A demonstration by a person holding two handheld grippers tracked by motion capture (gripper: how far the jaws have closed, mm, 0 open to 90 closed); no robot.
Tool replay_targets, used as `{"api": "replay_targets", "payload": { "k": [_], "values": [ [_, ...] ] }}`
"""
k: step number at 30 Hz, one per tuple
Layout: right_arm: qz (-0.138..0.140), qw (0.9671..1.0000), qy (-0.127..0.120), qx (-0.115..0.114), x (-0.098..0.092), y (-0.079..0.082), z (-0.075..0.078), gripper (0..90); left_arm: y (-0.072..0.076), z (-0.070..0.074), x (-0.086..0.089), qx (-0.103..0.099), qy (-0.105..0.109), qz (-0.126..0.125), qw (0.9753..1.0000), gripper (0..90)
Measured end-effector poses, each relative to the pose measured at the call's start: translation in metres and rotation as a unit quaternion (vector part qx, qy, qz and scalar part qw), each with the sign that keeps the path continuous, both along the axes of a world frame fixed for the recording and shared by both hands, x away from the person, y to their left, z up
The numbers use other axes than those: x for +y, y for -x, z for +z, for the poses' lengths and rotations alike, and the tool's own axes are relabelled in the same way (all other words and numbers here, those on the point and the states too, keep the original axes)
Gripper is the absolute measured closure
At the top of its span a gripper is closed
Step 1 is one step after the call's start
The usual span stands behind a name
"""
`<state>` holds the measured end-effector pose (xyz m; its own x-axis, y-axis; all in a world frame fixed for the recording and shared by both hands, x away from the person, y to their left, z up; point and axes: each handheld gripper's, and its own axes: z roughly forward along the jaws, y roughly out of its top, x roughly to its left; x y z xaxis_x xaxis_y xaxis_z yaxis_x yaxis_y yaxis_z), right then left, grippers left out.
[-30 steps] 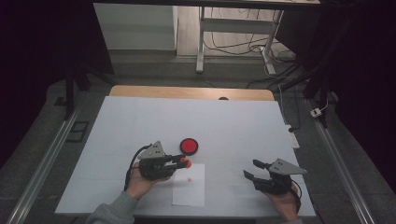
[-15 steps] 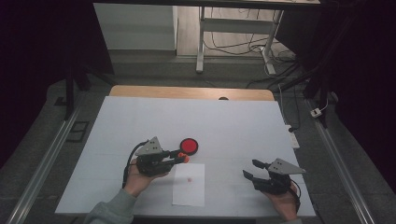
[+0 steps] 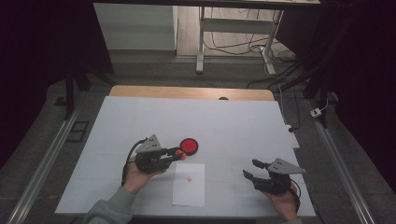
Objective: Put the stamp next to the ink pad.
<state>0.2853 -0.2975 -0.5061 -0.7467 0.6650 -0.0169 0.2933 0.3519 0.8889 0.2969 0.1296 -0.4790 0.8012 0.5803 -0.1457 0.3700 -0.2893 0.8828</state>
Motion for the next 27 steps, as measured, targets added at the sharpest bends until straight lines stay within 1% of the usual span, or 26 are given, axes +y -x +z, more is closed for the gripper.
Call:
{"api": "replay_targets", "payload": {
  "k": [4, 7, 17, 22, 27],
  "values": [
    [-0.002, 1.0000, 0.002, -0.001, 0.000, 0.000, 0.000, 39.5, -0.007, -0.002, 0.005, 0.002, -0.009, 0.017, 0.9998, 72.2],
    [-0.001, 1.0000, 0.000, -0.001, -0.001, 0.000, 0.000, 39.5, -0.012, -0.002, 0.007, 0.003, -0.016, 0.024, 0.9996, 72.2],
    [0.000, 1.0000, 0.002, 0.001, 0.000, 0.000, -0.001, 39.5, -0.026, -0.009, 0.009, 0.017, -0.040, 0.044, 0.9981, 72.2],
    [0.000, 1.0000, 0.003, 0.001, 0.000, 0.000, -0.001, 39.5, -0.033, -0.014, 0.010, 0.024, -0.052, 0.055, 0.9968, 72.2],
    [0.000, 1.0000, 0.004, 0.001, 0.000, -0.001, -0.001, 39.5, -0.040, -0.021, 0.009, 0.034, -0.073, 0.062, 0.9948, 72.2]
  ]
}}
